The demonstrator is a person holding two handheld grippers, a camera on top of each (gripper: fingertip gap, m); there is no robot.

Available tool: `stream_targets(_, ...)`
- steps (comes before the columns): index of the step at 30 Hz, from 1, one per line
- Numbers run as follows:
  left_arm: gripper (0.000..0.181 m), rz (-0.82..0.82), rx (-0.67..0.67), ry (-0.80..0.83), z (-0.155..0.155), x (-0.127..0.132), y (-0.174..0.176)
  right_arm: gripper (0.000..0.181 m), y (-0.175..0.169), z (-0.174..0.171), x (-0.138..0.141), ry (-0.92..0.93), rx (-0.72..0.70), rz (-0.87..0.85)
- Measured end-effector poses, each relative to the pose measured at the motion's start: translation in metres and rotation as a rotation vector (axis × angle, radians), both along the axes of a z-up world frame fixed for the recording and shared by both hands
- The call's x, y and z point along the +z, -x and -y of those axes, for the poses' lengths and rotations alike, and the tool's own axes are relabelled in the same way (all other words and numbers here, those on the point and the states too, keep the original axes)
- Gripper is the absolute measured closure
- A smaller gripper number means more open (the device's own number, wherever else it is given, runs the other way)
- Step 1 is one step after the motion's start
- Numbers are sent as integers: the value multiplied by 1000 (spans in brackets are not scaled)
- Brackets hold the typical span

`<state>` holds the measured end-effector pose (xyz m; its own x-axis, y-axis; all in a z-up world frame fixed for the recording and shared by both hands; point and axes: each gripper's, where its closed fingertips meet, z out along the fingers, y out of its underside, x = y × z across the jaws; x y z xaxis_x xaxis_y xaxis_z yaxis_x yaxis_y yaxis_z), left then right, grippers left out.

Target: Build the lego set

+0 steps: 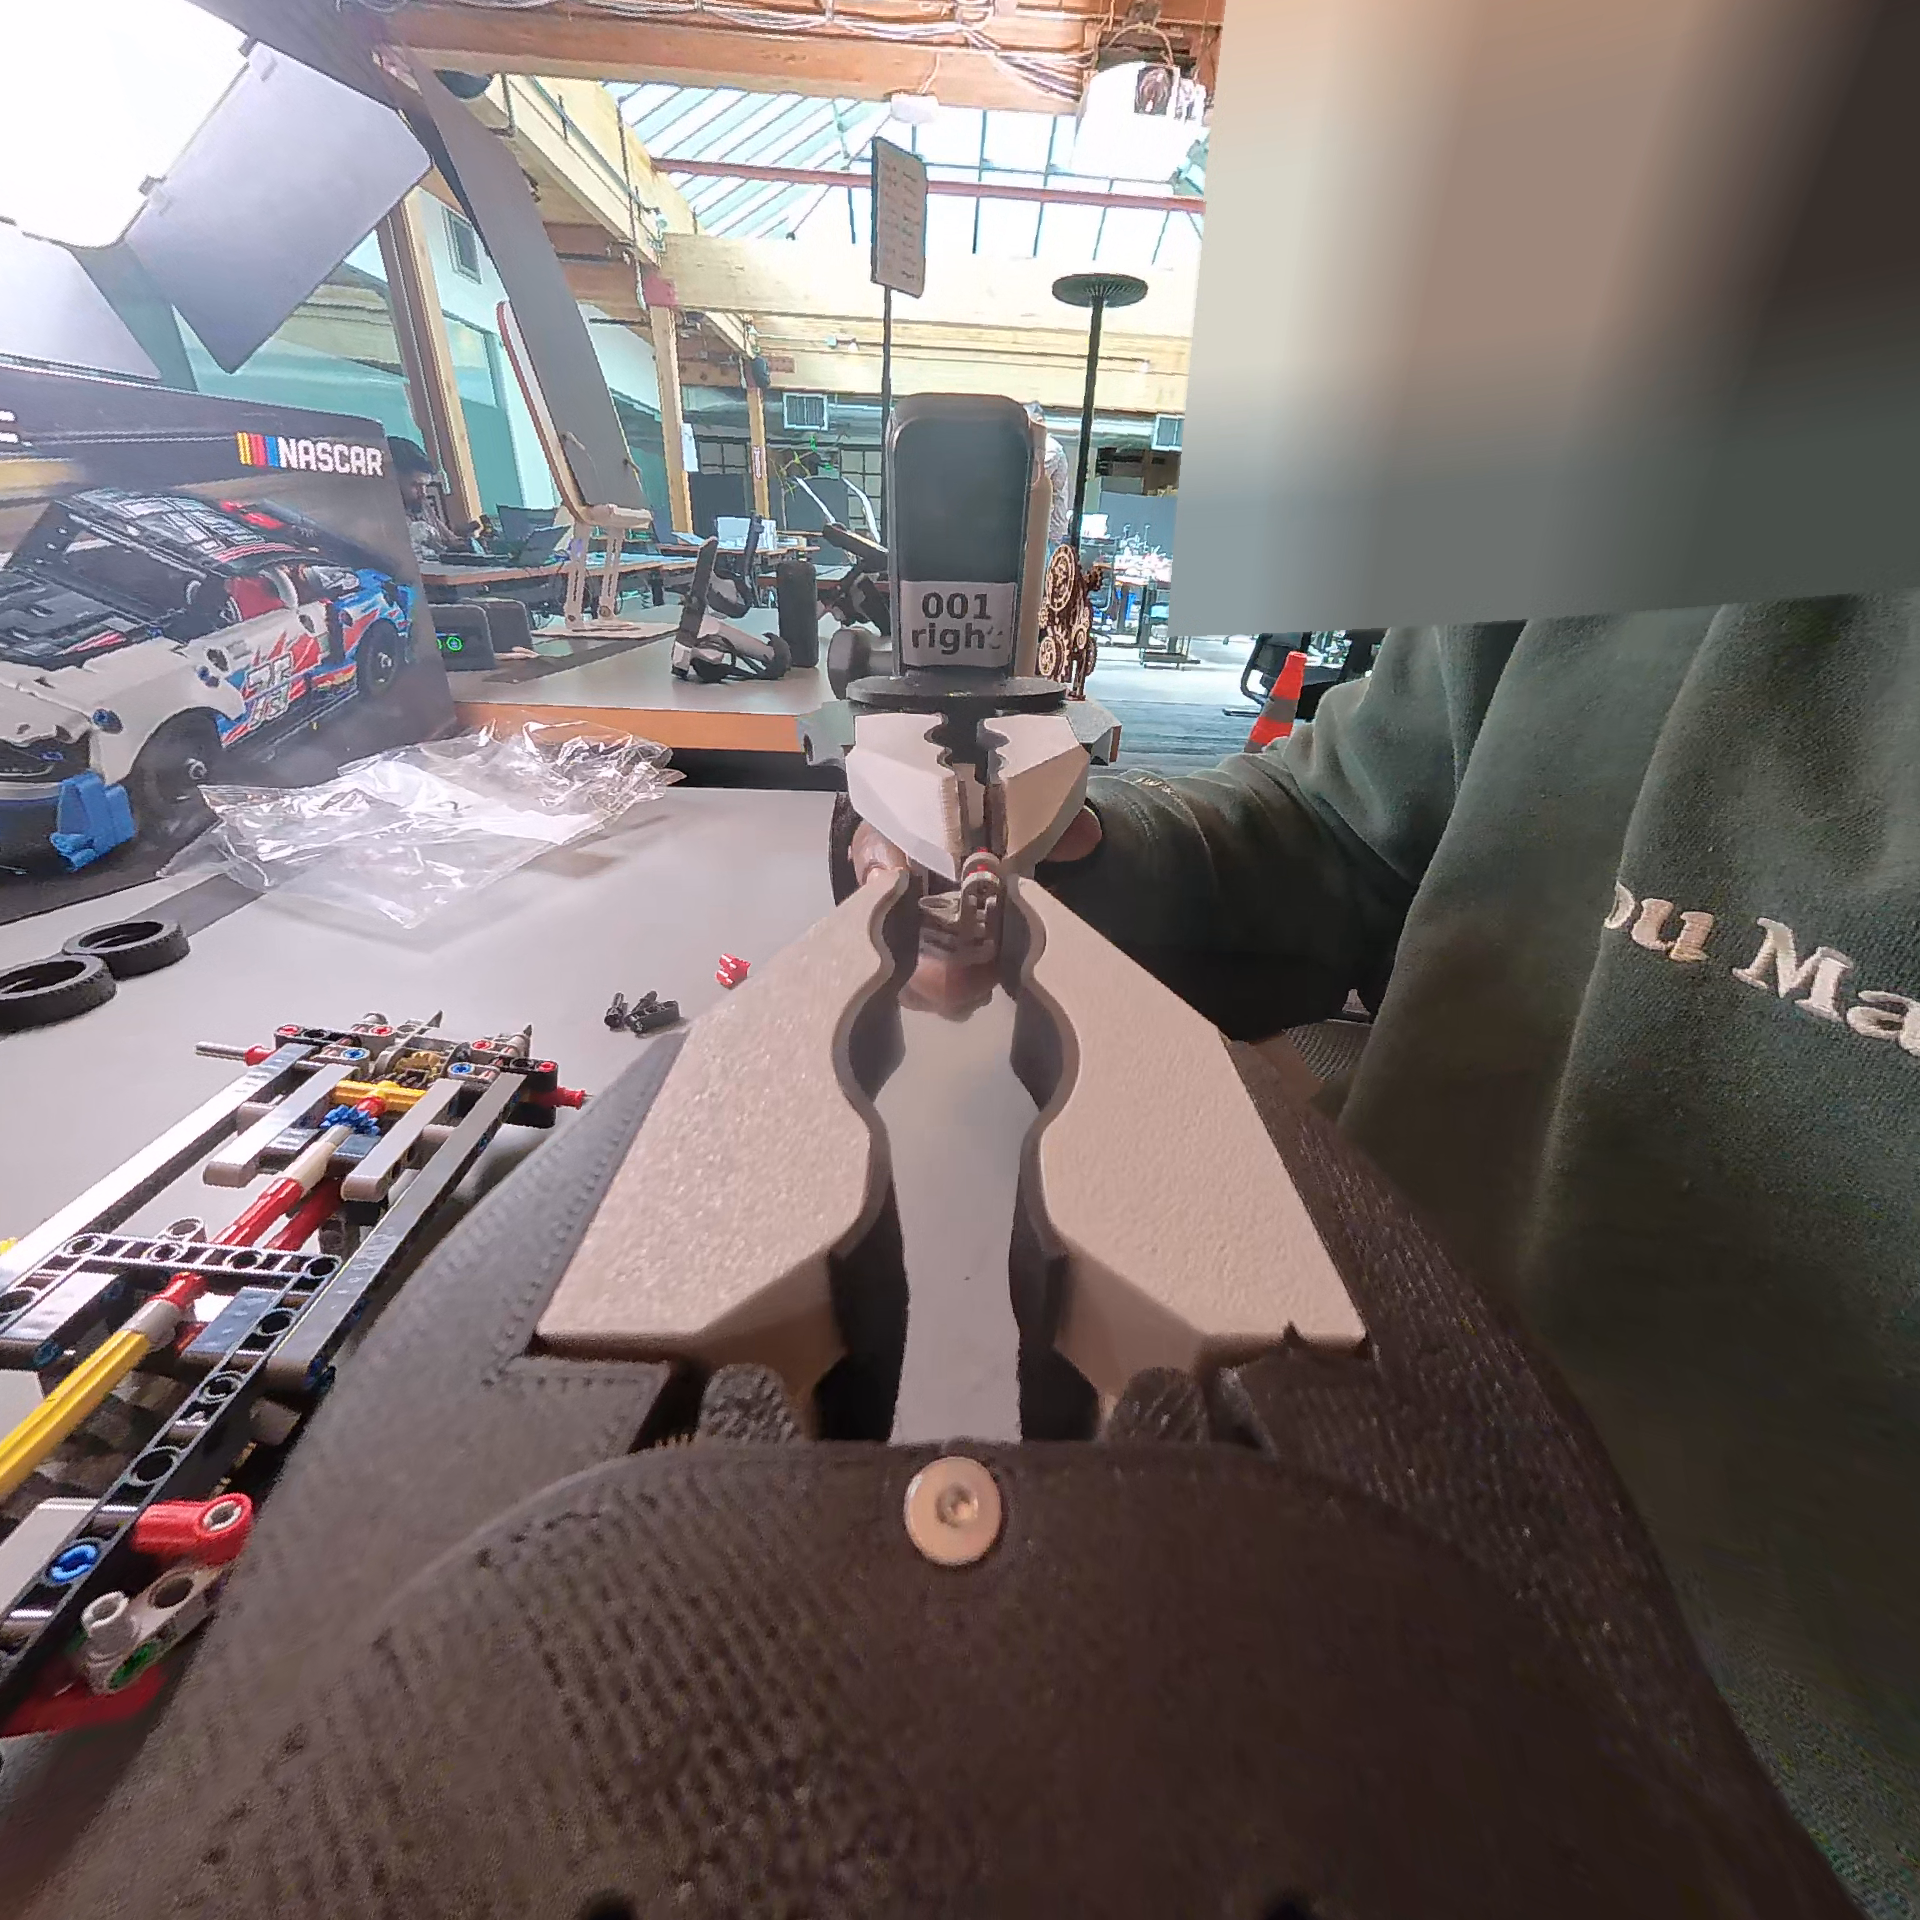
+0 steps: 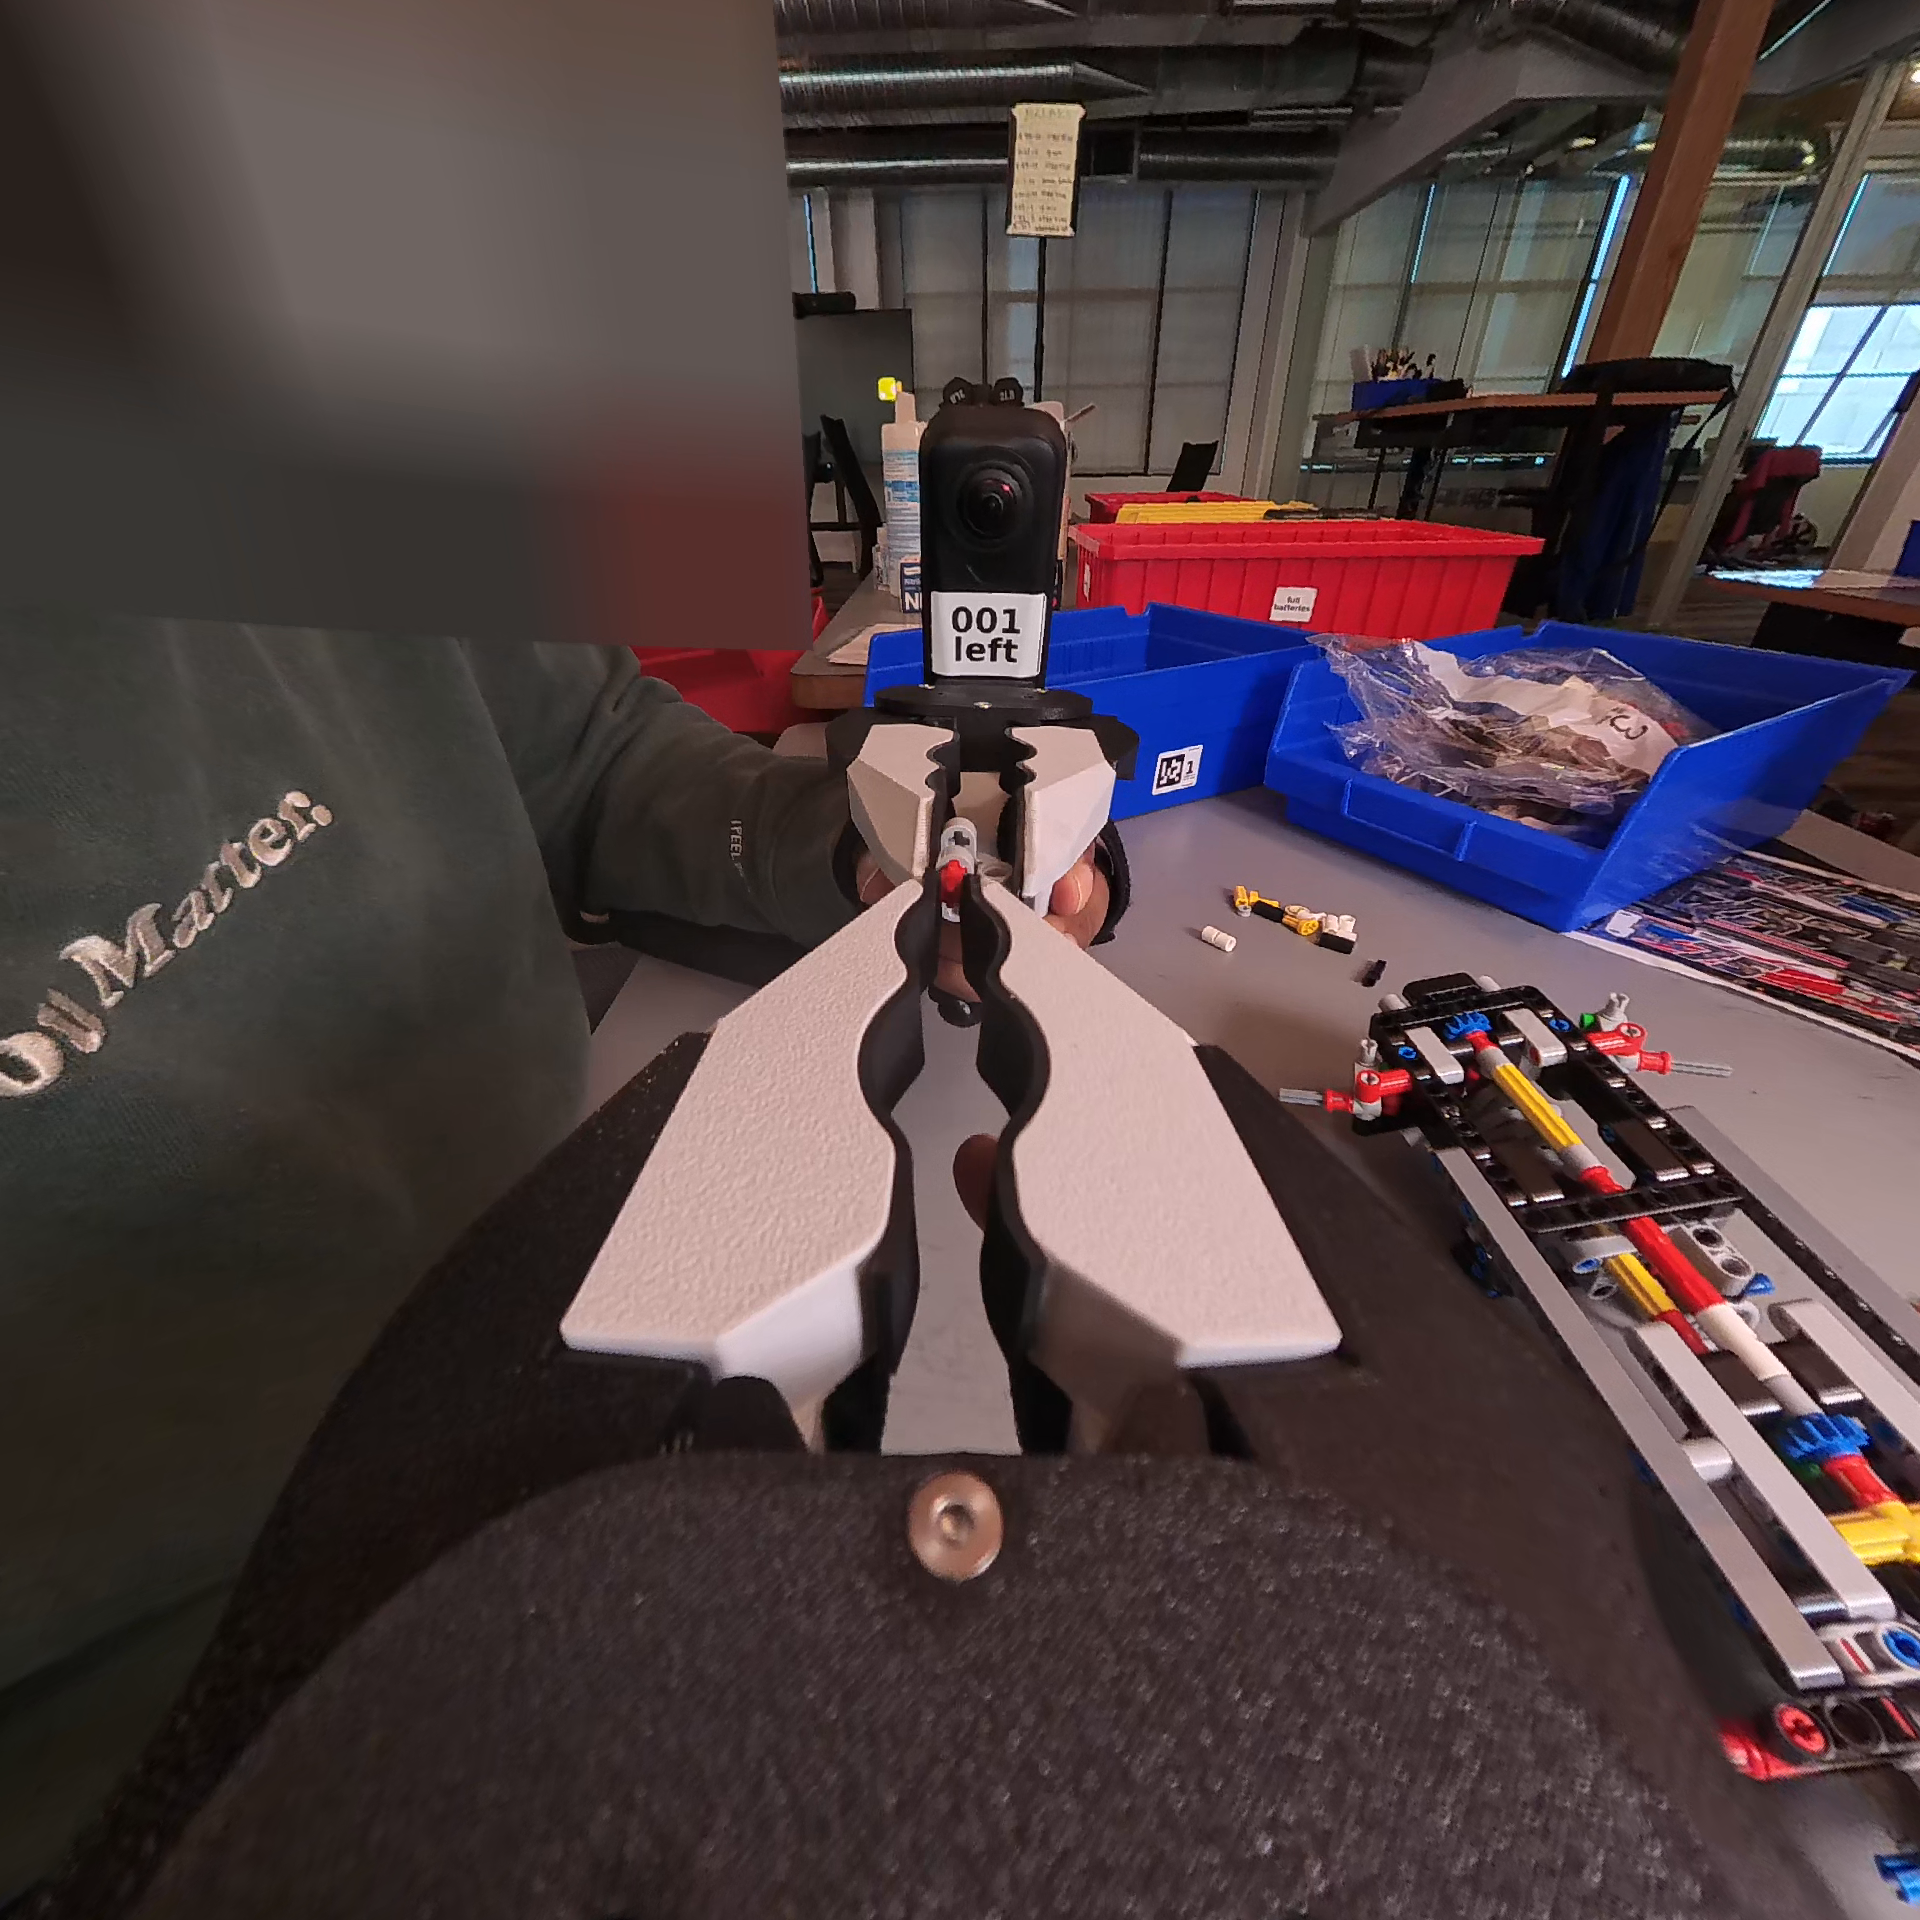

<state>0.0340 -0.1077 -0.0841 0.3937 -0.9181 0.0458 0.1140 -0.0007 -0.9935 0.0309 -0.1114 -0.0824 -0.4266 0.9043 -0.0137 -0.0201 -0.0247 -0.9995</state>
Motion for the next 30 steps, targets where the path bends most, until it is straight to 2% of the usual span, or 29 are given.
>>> stream_targets(1,167,4,-2,-1,0,1,0,181,0,0,1,4,2,-3)
stream_targets(13,168,32,-13,-1,1,4,1,180,-1,1,3,11,13,-15)
stream_targets(16,168,147,25,-7,-2,23,26,181,-10,-11,9,38,-16,-43)
stream_targets(18,167,67,38,-44,2,16,21,180,-9,-7,7,-13,-22,-40)
stream_targets(21,167,69,8,-40,2,16,9,180,-4,-2,13,17,4,-55)
stream_targets(30,168,45,4,-34,1,9,4,180,0,-1,7,30,-1,-37)
